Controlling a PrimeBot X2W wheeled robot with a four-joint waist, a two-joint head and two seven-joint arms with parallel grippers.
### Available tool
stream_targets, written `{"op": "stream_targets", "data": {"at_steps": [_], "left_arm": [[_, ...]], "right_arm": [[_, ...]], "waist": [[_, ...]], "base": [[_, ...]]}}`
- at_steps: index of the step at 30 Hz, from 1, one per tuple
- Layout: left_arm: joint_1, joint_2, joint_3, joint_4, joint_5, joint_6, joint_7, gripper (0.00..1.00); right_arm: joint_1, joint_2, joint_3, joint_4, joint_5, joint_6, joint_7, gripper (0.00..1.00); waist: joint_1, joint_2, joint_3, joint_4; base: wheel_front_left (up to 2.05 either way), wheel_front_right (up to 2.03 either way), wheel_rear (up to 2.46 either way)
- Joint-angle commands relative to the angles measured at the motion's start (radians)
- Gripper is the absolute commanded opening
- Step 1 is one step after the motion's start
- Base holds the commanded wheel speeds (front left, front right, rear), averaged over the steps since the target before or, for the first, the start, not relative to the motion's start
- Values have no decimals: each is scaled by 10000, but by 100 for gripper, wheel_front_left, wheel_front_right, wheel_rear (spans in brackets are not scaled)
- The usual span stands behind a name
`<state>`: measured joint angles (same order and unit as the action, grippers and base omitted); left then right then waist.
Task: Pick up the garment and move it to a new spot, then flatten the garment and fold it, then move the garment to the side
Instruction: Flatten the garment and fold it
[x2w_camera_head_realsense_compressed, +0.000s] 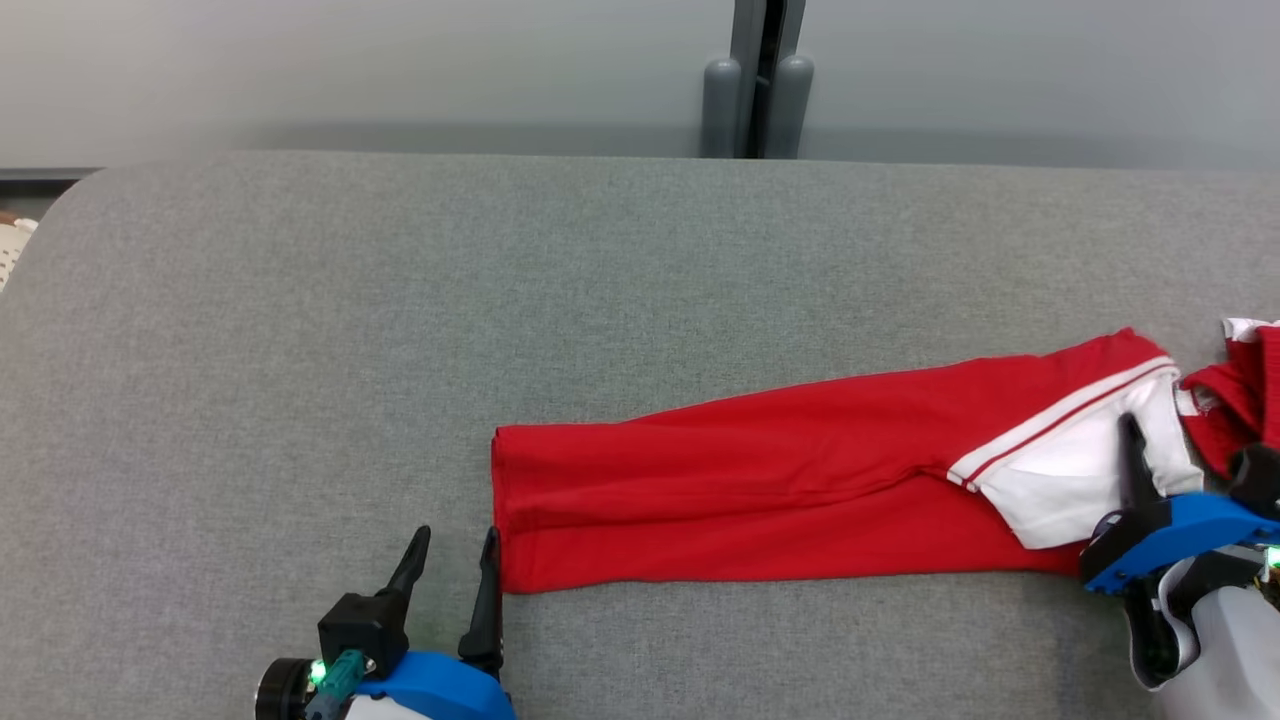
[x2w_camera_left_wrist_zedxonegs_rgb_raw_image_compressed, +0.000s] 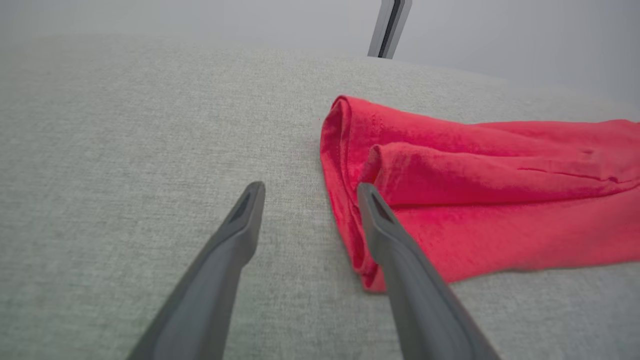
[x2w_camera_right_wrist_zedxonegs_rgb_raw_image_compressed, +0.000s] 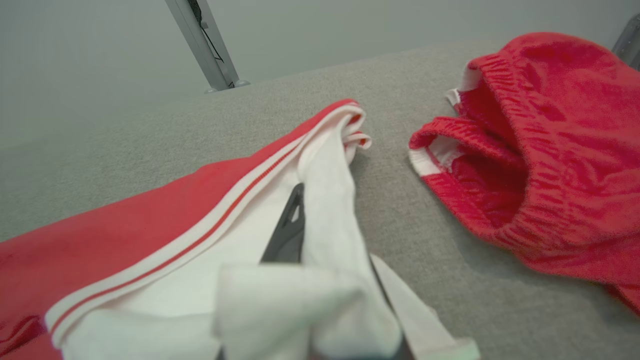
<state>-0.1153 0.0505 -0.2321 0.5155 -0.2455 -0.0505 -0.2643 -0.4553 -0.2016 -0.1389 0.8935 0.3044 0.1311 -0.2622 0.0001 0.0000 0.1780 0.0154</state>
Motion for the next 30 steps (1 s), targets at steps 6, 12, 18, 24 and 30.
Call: {"op": "stream_targets", "data": {"at_steps": [6, 12, 18, 24, 30], "left_arm": [[167, 4, -262, 102, -168, 9, 3, 100], [211, 4, -526, 170, -249, -48, 3, 100], [279, 3, -696, 266, -272, -22, 2, 100], [424, 3, -766, 365, -277, 0, 3, 100], [567, -1, -650, 408, -276, 43, 3, 100]], "right_arm": [[1086, 823, 152, -2220, -478, -4, -23, 0], [1776, 1336, 1651, -3448, 99, -4, -24, 0], [1793, 1488, 3327, -3662, 890, -4, -27, 0], [1273, 1496, 4673, -3317, 1701, -4, -27, 0], [777, 1488, 5765, -3100, 2662, -4, -27, 100]], "waist": [[-1, 0, -284, 31], [-1, 0, -422, 523], [-1, 0, -513, 1416], [-1, 0, -574, 2339], [-1, 0, -679, 2596]], "base": [[0, 0, 0], [0, 0, 0], [0, 0, 0], [0, 0, 0], [0, 0, 0]]}}
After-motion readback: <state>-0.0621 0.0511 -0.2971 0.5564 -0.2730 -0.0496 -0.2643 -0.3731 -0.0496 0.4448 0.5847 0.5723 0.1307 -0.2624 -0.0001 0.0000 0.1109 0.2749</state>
